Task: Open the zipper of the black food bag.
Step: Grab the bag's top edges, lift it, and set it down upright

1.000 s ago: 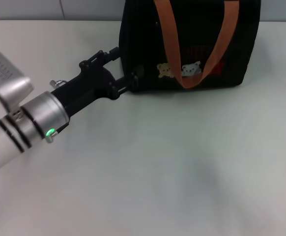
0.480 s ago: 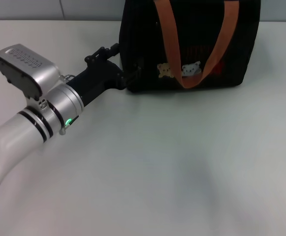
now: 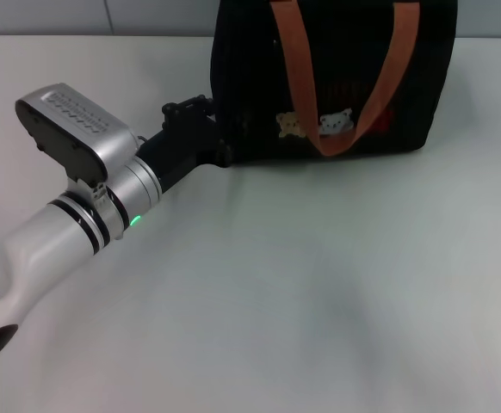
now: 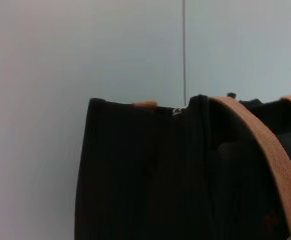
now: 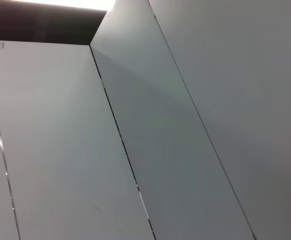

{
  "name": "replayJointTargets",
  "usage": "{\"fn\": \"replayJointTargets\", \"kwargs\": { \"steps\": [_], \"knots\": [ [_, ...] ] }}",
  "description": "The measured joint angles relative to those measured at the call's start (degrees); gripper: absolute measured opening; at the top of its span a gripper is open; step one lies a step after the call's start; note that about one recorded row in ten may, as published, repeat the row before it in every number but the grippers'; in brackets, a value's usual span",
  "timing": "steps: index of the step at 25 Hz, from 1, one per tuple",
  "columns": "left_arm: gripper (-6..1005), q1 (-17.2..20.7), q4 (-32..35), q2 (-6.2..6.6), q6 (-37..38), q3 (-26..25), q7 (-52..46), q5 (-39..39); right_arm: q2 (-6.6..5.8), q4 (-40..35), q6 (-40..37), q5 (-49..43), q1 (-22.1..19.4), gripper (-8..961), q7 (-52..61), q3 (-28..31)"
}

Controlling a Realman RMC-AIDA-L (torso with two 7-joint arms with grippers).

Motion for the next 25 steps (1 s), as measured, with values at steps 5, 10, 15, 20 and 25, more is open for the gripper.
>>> {"fn": "replayJointTargets", "kwargs": {
  "steps": [5, 10, 15, 20, 25],
  "knots": [
    [356, 0.0, -0.4, -0.03, 0.0, 0.0, 1.2, 0.1, 0.00, 0.7, 0.4, 0.0, 0.3, 685, 0.0, 0.0],
    [173, 0.1, -0.4, -0.09, 0.3, 0.0, 0.8, 0.2, 0.02, 0.8, 0.5, 0.0, 0.5, 685, 0.0, 0.0],
    [91, 0.8, -0.3, -0.09, 1.5, 0.1, 0.1, 0.7, 0.07, 1.0, 0.8, 0.0, 0.8, 685, -0.1, 0.0],
    [79, 5.2, 4.7, 0.26, 10.3, 1.0, -5.5, 5.4, 0.09, 1.0, 0.9, 0.0, 1.0, 686, -0.1, 0.0],
    [80, 12.4, 15.9, 0.62, 22.8, 1.1, -17.9, 7.5, 0.09, 1.3, 1.3, 0.0, 1.8, 686, 0.1, 0.0]
  ]
}}
